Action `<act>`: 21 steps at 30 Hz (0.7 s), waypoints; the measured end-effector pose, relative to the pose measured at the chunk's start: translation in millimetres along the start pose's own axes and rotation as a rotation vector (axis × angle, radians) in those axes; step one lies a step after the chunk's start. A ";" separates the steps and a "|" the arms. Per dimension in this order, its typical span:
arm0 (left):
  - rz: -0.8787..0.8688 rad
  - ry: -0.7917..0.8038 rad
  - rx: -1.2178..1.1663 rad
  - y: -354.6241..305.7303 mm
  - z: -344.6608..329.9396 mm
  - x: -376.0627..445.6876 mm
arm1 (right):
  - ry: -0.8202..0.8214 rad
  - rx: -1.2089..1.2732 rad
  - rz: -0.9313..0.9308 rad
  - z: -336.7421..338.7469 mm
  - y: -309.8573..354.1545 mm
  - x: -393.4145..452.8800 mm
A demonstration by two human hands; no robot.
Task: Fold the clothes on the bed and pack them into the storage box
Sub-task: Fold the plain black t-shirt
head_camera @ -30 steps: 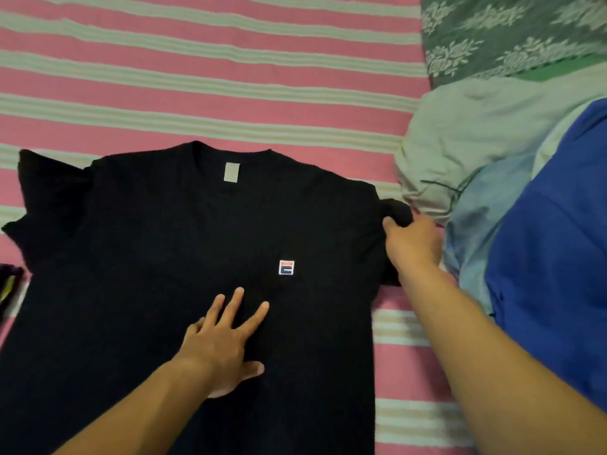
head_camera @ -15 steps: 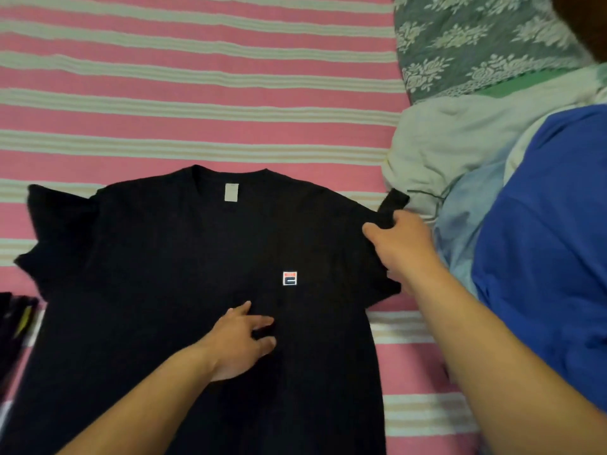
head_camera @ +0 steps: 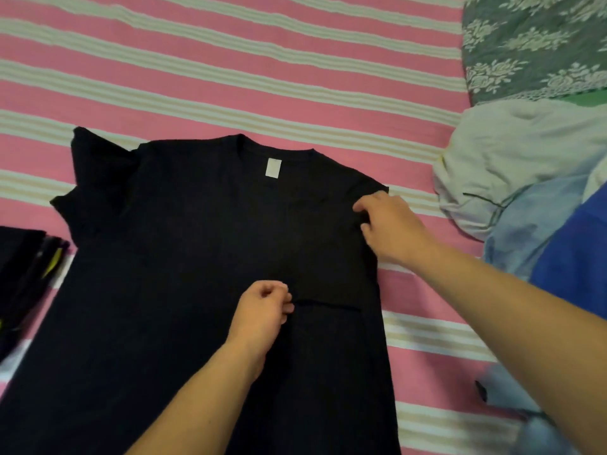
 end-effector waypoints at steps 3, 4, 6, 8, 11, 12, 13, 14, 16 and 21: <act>-0.107 0.004 0.315 23.9 5.8 -54.3 | 0.026 -0.134 0.181 -2.7 45.1 27.7; -0.110 0.049 0.362 41.5 5.3 -76.8 | -0.005 -0.145 0.186 -2.5 61.9 32.4; -0.096 0.084 0.457 86.1 -0.6 -122.7 | 0.038 0.037 0.029 -15.8 79.4 31.8; -0.087 0.080 0.599 128.3 -18.9 -158.0 | 0.242 0.222 -0.221 -50.1 79.8 21.7; -0.096 0.108 0.901 181.9 -59.8 -193.6 | 0.266 0.202 -0.325 -78.5 79.3 2.5; -0.108 0.136 0.989 195.6 -73.6 -200.9 | 0.219 0.183 -0.329 -80.2 80.6 0.4; -0.127 0.138 1.088 208.5 -85.3 -208.8 | 0.182 0.164 -0.325 -81.7 82.7 -1.8; -0.108 0.154 1.150 223.7 -95.2 -214.3 | 0.158 0.146 -0.317 -78.9 86.0 -2.5; -0.119 0.127 1.221 238.0 -111.6 -222.9 | 0.118 0.267 -0.349 -72.3 78.9 2.6; -0.174 0.040 1.214 231.6 -117.3 -227.2 | -0.162 1.128 -0.717 -17.5 -46.2 -15.9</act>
Point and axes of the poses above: each hand's wrist, its own x-axis towards the middle knuckle, its own z-axis out of the back of the hand, y = z × x, the point moved 8 cm from there along x, towards the middle knuckle, and after that the axes turned 1 degree about -x, right-handed, at the moved point
